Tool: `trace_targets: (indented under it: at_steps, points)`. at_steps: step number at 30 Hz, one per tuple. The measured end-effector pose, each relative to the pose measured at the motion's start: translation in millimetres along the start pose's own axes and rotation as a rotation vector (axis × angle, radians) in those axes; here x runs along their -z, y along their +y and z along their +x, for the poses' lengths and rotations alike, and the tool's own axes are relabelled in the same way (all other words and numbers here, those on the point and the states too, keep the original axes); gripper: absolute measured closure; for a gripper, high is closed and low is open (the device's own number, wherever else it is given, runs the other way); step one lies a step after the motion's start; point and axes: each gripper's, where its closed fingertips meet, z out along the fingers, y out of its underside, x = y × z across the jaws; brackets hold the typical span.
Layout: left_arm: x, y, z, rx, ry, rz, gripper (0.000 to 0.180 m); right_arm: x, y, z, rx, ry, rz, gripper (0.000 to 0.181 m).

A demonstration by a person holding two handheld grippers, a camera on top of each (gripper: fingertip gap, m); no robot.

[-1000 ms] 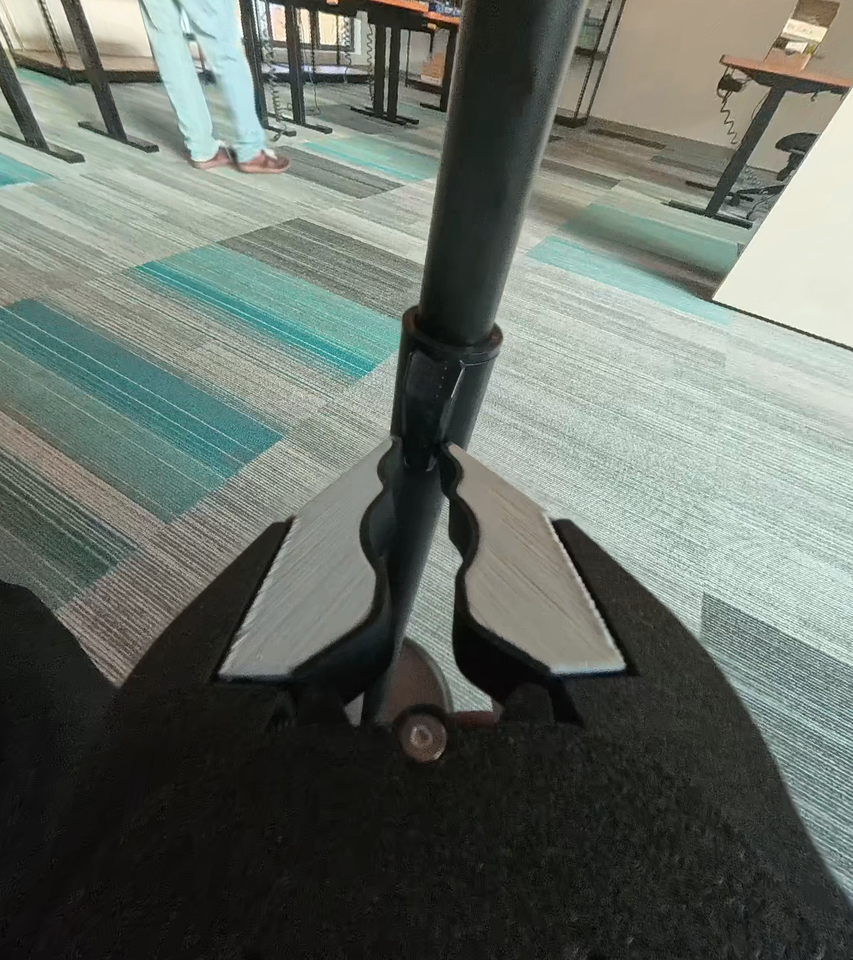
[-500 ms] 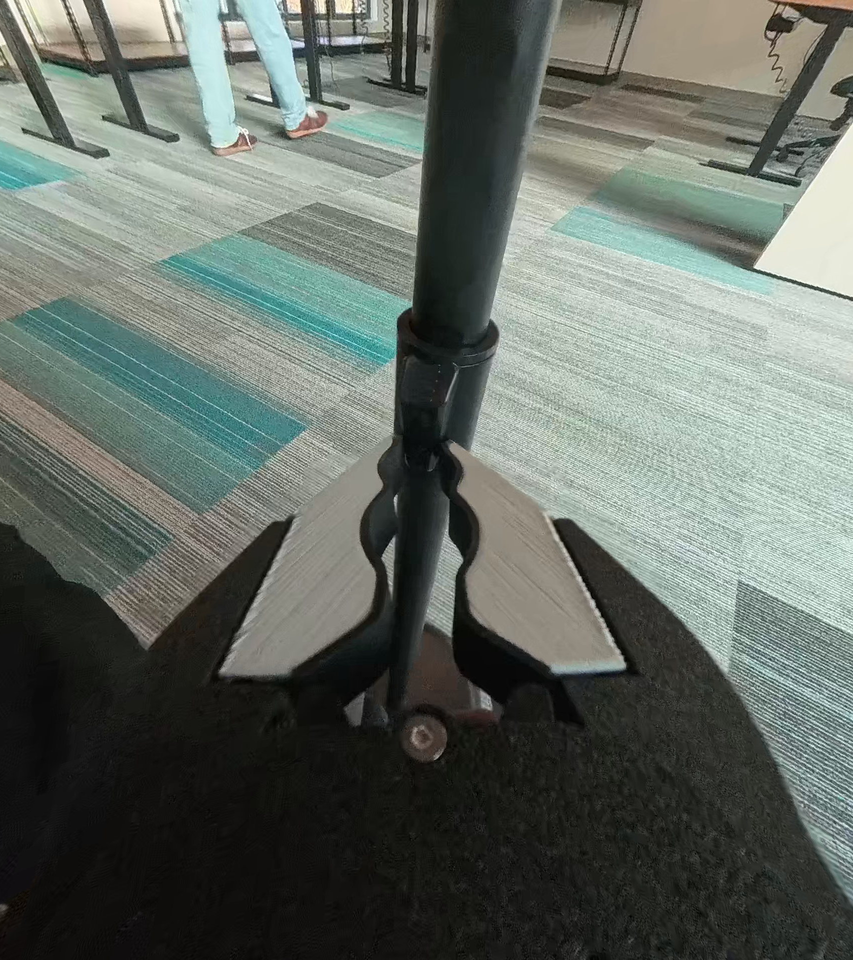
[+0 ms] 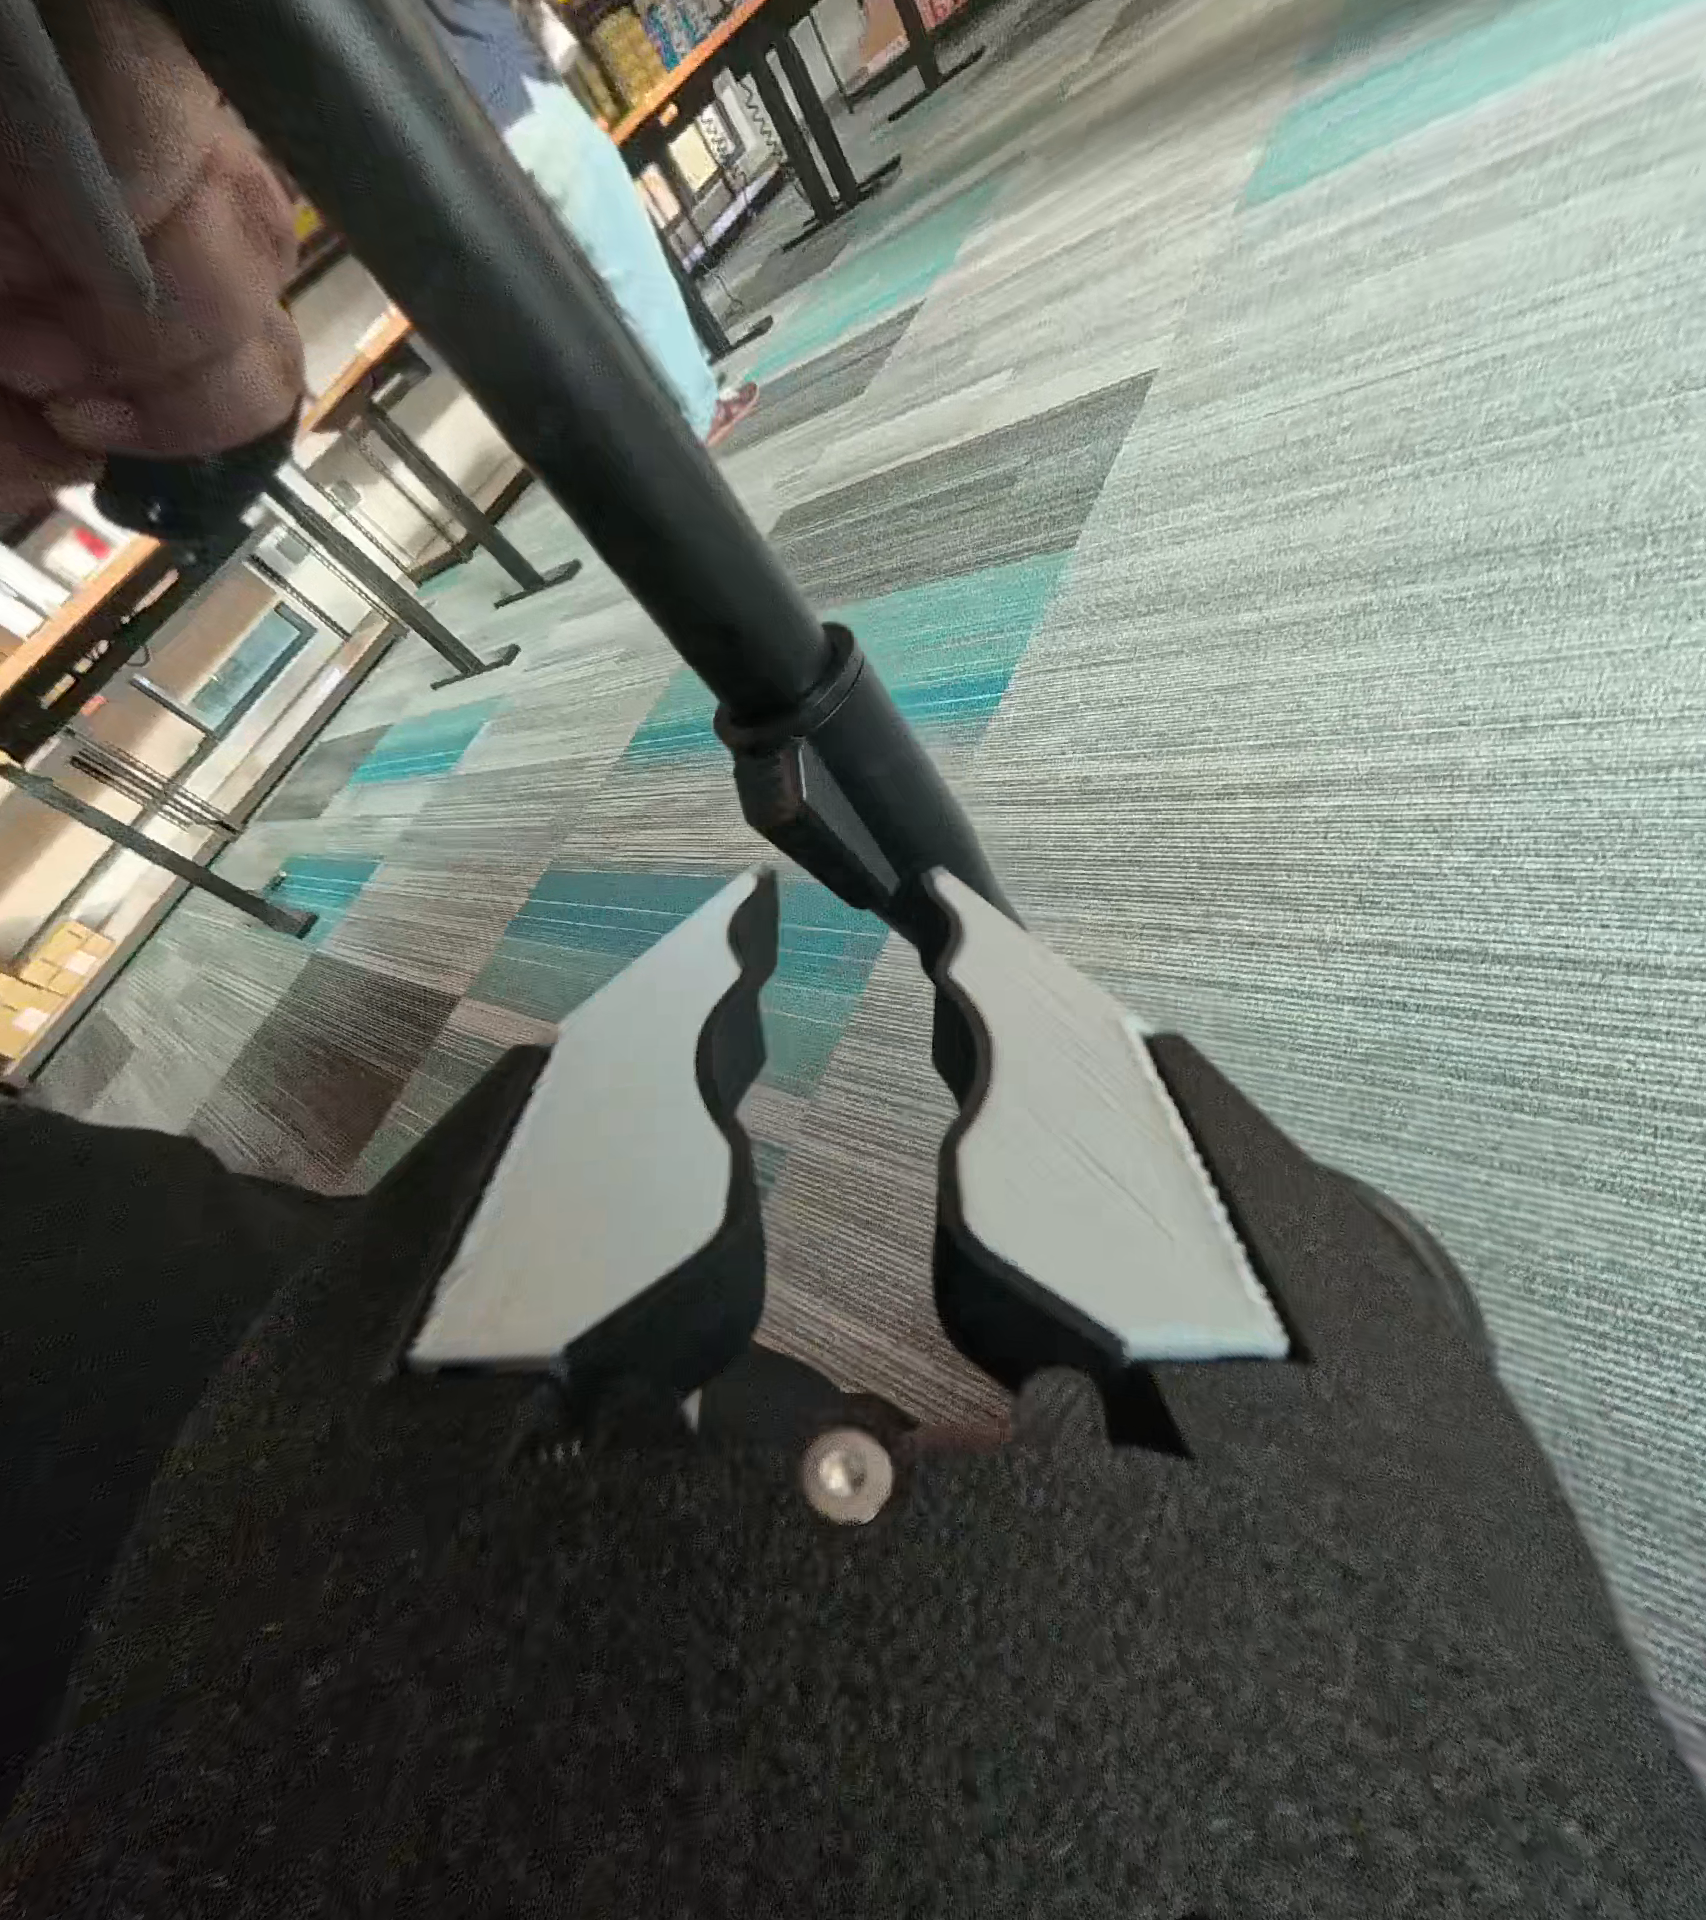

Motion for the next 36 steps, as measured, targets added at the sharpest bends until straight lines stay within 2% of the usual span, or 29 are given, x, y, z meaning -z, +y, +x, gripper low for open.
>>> trace_targets:
  at_steps: [3, 4, 5, 6, 8, 11, 12, 13, 15, 21, 36]
  points:
    - [-2.7, -1.5, 2.1, 0.000, -0.001, 0.005, 0.148, -4.5, -13.9, -5.9, -0.232, -0.048, -0.011, 0.133]
    - [-2.4, -1.7, 1.2, 0.010, -0.003, 0.008, 0.147, -6.8, -17.8, -9.9, -0.280, -0.077, -0.006, 0.134]
    - [-1.8, -1.6, 0.4, 0.015, -0.005, 0.010, 0.147, -8.4, -18.0, -8.8, -0.268, -0.064, -0.003, 0.164]
    - [-1.4, -1.2, 0.9, 0.015, -0.003, 0.010, 0.147, -10.1, -13.3, -2.5, -0.213, -0.010, -0.025, 0.181]
    - [-1.3, -0.5, 2.9, 0.008, 0.001, 0.005, 0.147, -11.9, -8.8, 1.7, -0.137, 0.021, -0.064, 0.181]
    - [-0.6, -0.9, 2.0, 0.019, -0.001, 0.017, 0.147, -9.9, -15.6, -5.9, -0.185, -0.058, -0.021, 0.181]
    - [-0.6, -1.2, 1.6, 0.028, -0.001, 0.021, 0.147, -5.7, -17.1, -8.7, -0.203, -0.092, -0.004, 0.172]
    - [-0.8, -1.4, 2.1, 0.031, 0.000, 0.021, 0.147, -1.5, -12.5, -5.5, -0.199, -0.078, -0.010, 0.180]
    - [-1.2, -1.3, 3.1, 0.023, 0.002, 0.019, 0.147, 4.1, 8.2, 1.9, -0.080, -0.011, -0.063, 0.181]
    - [-1.6, -3.3, -3.3, 0.048, -0.030, 0.037, 0.148, -16.5, 2.6, -1.9, 0.185, 0.063, 0.052, 0.181]
    - [3.4, -1.4, -11.4, 0.077, -0.004, 0.031, 0.145, -26.7, 2.0, 1.1, 0.256, 0.070, 0.049, 0.181]
